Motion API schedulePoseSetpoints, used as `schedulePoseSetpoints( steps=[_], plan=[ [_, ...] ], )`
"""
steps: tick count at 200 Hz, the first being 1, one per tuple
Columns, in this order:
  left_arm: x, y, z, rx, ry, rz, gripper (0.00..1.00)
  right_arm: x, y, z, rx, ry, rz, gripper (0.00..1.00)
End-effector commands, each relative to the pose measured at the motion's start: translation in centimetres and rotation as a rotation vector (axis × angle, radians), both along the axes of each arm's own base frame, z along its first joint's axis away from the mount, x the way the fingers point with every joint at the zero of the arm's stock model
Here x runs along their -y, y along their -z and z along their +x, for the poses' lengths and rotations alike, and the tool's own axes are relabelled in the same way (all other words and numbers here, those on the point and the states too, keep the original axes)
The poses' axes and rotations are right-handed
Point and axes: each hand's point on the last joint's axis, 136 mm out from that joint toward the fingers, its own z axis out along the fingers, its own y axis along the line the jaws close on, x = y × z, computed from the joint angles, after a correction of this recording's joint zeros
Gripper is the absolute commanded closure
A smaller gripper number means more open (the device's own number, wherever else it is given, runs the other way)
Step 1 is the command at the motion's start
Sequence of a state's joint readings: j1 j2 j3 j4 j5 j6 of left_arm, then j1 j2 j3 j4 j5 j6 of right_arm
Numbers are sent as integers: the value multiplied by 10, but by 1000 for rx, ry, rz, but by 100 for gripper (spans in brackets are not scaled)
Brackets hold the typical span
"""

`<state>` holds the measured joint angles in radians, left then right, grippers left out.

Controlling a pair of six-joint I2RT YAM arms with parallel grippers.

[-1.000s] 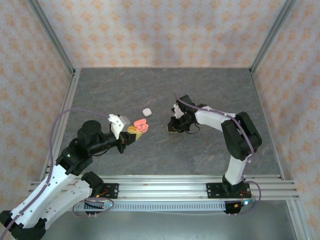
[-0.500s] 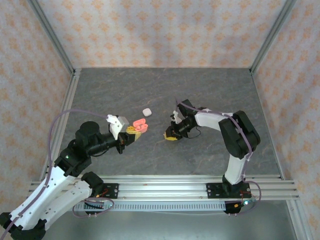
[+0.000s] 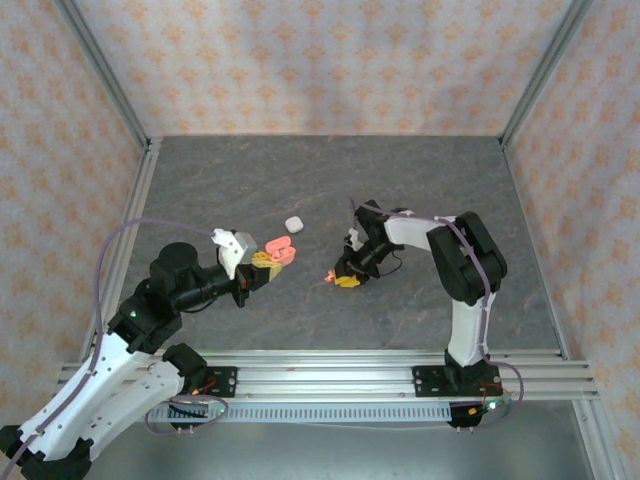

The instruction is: Insert wireless bluetooth earbuds into charging case

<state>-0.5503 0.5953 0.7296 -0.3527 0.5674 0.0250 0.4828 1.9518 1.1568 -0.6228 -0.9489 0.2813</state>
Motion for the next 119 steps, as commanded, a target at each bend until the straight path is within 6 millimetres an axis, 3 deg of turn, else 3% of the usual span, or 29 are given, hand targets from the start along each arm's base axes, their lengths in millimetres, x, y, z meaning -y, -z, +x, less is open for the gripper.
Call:
schedulePoseSetpoints(
  steps=[1,29,72,119],
  plan=[
    [-1,-18,-3,42,5,-20,100,18,4,9,6,26,-108,72],
    [0,-17,-3,43,8,-18,100,24,-5,22,44,39,-148,70],
    [0,-17,-2,48,8,-12,100,26,-36,39,211,74,-177,68],
    [1,-14,-2,43,13,-9,100,14,-53,37,459,-105,-247,66]
  ],
)
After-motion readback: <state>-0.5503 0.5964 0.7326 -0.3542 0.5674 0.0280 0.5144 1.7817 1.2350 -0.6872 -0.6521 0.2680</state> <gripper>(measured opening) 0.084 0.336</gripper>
